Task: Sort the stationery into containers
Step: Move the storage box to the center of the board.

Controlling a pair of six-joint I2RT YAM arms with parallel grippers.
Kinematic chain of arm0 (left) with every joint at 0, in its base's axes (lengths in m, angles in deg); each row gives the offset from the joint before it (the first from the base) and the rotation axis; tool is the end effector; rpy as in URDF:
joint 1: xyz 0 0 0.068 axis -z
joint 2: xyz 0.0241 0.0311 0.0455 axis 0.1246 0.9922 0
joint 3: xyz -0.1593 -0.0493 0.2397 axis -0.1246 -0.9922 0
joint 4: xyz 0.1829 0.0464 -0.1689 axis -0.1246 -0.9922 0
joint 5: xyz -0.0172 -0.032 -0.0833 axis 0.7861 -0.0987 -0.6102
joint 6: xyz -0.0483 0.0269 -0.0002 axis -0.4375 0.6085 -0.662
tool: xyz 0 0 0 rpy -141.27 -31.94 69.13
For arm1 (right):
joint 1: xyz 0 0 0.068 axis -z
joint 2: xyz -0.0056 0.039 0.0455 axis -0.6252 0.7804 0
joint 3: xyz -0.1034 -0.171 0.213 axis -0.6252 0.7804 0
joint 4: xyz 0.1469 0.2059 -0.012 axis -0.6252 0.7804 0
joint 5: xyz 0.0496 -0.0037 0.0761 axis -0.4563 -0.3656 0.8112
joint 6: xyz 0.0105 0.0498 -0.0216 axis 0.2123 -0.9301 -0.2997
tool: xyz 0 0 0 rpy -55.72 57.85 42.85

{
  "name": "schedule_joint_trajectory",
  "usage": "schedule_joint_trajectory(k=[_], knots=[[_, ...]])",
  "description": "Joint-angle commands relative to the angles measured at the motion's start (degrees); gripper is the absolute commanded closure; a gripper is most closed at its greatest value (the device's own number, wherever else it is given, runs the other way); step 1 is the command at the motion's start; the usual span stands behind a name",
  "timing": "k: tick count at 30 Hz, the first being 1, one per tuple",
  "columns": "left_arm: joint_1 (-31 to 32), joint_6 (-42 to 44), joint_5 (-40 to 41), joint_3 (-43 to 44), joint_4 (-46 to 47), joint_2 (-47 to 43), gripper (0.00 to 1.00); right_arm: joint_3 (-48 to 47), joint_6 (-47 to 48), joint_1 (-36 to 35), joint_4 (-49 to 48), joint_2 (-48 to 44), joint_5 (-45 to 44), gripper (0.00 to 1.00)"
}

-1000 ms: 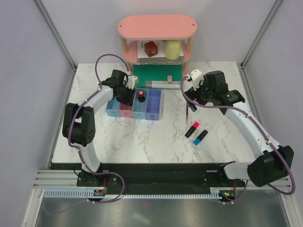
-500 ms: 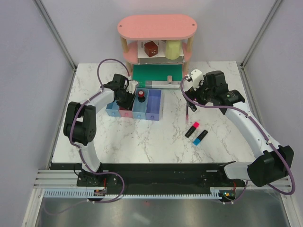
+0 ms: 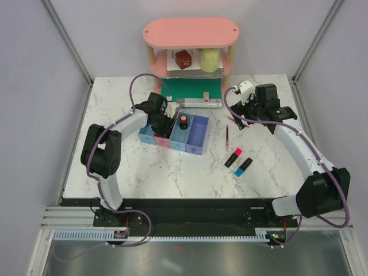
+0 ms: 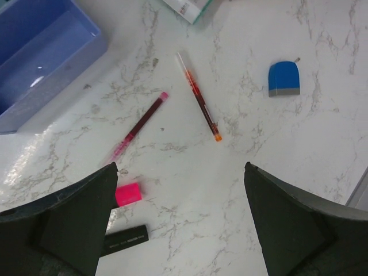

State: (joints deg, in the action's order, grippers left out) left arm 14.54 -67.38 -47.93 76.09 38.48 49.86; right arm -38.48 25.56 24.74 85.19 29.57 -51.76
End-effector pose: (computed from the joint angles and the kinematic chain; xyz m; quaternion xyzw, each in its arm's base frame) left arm 0.3569 -0.1522 0.2120 0.3177 0.9109 -0.1405 0.2227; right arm 0.2791 0.0745 0.3448 -0.2999 0.8556 0.0320 0.4207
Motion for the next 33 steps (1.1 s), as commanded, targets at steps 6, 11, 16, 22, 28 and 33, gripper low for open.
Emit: schedule_joint_trajectory(k=[6,11,16,22,28,33], knots=[[1.3,-4.6,-7.7,1.6,-8.0,1.1,0.53,-4.2,0.9,7.2,-5.6,10.2,-0.3,0.02],[2.0,-6.3,-9.9,3.0,-9.6,-1.0,0.53,-5.9,-1.5,7.4,-8.1,13.1,2.5,0.02],[2.0,-5.6,-8.9,6.2,-11.8,-4.7,0.51,-8.4,-5.2,7.1,-10.2,15.9,5.8,0.03],[2.0,-5.0,-8.6,7.1,-15.1,-8.5,0.5,-9.3,-8.9,4.5,-16.3,19.6,6.0,0.06],[1.9,-1.5,-9.2,6.8,-17.9,-13.0,0.5,-11.0,-11.3,0.0,-21.4,25.2,3.9,0.09],[1.4,1.7,-8.5,6.6,-18.9,-18.4,0.42,-13.1,-14.0,-2.0,-26.3,30.7,2.5,0.11]])
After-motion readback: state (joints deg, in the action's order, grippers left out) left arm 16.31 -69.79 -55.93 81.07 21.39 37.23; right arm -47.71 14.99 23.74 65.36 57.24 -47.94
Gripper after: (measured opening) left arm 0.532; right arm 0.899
